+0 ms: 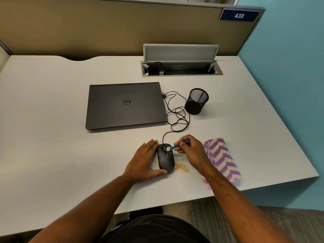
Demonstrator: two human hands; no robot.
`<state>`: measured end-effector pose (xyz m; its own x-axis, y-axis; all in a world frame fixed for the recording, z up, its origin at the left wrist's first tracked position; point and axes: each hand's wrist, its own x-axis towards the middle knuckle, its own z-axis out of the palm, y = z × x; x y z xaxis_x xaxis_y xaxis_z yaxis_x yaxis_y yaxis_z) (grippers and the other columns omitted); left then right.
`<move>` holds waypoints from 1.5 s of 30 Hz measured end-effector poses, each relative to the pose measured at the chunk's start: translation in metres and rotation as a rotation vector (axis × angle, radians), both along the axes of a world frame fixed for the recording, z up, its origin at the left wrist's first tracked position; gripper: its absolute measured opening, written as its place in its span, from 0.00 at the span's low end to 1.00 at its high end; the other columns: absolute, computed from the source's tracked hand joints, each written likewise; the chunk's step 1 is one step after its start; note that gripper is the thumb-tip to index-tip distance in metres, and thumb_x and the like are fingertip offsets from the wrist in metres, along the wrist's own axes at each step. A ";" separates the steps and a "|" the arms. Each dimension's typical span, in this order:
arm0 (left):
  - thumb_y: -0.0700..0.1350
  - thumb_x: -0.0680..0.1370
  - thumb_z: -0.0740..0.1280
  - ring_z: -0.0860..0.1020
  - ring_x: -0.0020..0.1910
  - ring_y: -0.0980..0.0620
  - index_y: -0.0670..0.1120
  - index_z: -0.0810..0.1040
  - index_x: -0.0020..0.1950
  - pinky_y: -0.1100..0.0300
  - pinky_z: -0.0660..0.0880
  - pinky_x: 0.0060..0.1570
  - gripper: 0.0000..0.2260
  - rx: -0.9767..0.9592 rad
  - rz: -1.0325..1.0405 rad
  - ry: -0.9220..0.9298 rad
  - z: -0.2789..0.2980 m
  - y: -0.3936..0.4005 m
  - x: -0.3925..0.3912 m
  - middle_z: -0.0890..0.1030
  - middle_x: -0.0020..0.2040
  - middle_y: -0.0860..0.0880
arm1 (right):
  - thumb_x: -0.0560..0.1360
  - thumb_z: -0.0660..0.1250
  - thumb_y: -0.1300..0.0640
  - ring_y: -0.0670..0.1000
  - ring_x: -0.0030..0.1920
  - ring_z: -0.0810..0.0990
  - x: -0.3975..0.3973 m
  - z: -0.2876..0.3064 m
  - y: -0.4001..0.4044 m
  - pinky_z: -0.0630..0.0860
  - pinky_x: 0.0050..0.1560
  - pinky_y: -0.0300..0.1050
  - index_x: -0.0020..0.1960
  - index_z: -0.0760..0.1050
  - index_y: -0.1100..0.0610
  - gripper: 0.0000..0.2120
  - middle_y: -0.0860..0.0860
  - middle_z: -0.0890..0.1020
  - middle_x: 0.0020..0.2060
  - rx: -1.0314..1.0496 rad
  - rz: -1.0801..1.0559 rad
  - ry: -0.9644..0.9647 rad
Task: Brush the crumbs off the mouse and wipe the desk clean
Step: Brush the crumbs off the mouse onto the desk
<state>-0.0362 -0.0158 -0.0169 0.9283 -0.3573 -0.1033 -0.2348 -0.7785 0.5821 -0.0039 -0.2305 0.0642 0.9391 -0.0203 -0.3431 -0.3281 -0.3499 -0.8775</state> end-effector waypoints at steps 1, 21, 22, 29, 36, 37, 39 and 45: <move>0.79 0.68 0.63 0.50 0.81 0.54 0.50 0.52 0.83 0.55 0.46 0.80 0.53 -0.005 0.001 -0.001 0.000 0.000 0.000 0.53 0.83 0.52 | 0.82 0.61 0.61 0.50 0.45 0.85 0.000 -0.001 -0.002 0.83 0.48 0.40 0.52 0.76 0.59 0.05 0.54 0.85 0.49 -0.007 -0.005 0.018; 0.78 0.69 0.65 0.51 0.81 0.54 0.49 0.53 0.83 0.56 0.46 0.80 0.52 0.007 -0.002 -0.046 0.000 0.000 -0.001 0.54 0.83 0.51 | 0.80 0.65 0.52 0.46 0.50 0.80 0.000 0.005 0.025 0.76 0.52 0.34 0.56 0.78 0.52 0.07 0.47 0.83 0.51 -0.261 0.330 -0.103; 0.78 0.69 0.65 0.51 0.81 0.54 0.49 0.53 0.83 0.56 0.46 0.79 0.52 0.009 -0.002 -0.051 0.000 0.000 -0.002 0.54 0.83 0.51 | 0.80 0.65 0.53 0.46 0.50 0.80 -0.001 0.005 0.025 0.75 0.51 0.34 0.56 0.78 0.52 0.07 0.48 0.83 0.51 -0.291 0.369 -0.110; 0.78 0.69 0.65 0.51 0.81 0.53 0.49 0.54 0.83 0.56 0.45 0.79 0.52 -0.001 0.005 -0.022 0.000 -0.001 -0.001 0.54 0.83 0.52 | 0.82 0.62 0.55 0.48 0.48 0.82 -0.001 0.010 -0.001 0.80 0.52 0.42 0.52 0.74 0.52 0.03 0.49 0.83 0.48 -0.344 0.401 -0.102; 0.78 0.69 0.66 0.50 0.81 0.54 0.51 0.53 0.83 0.60 0.42 0.77 0.52 -0.001 0.007 -0.020 0.000 0.000 0.000 0.53 0.83 0.53 | 0.82 0.62 0.55 0.49 0.50 0.84 -0.002 0.012 -0.012 0.82 0.55 0.47 0.52 0.75 0.53 0.05 0.50 0.84 0.48 -0.225 0.298 -0.120; 0.78 0.69 0.66 0.50 0.81 0.54 0.51 0.53 0.83 0.60 0.42 0.77 0.52 0.000 0.005 -0.021 0.000 0.000 0.000 0.53 0.83 0.53 | 0.82 0.62 0.56 0.49 0.51 0.84 -0.004 0.013 -0.007 0.82 0.56 0.46 0.52 0.76 0.53 0.04 0.49 0.83 0.49 -0.181 0.317 -0.129; 0.77 0.69 0.66 0.50 0.81 0.54 0.50 0.53 0.83 0.59 0.43 0.78 0.52 -0.001 0.001 -0.026 0.000 0.000 -0.001 0.53 0.83 0.52 | 0.81 0.62 0.58 0.48 0.52 0.83 -0.009 0.016 0.003 0.81 0.55 0.44 0.52 0.77 0.53 0.05 0.48 0.83 0.50 -0.116 0.382 -0.108; 0.77 0.69 0.66 0.50 0.81 0.55 0.50 0.54 0.82 0.58 0.44 0.78 0.51 -0.001 0.008 -0.038 0.001 0.000 -0.002 0.55 0.83 0.52 | 0.81 0.61 0.60 0.47 0.50 0.83 -0.016 0.012 -0.001 0.82 0.55 0.47 0.51 0.76 0.53 0.06 0.49 0.84 0.48 -0.162 0.488 -0.040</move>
<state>-0.0381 -0.0163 -0.0157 0.9343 -0.3500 -0.0673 -0.2509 -0.7801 0.5732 -0.0196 -0.2320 0.0762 0.8646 0.3738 -0.3358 -0.0601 -0.5865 -0.8077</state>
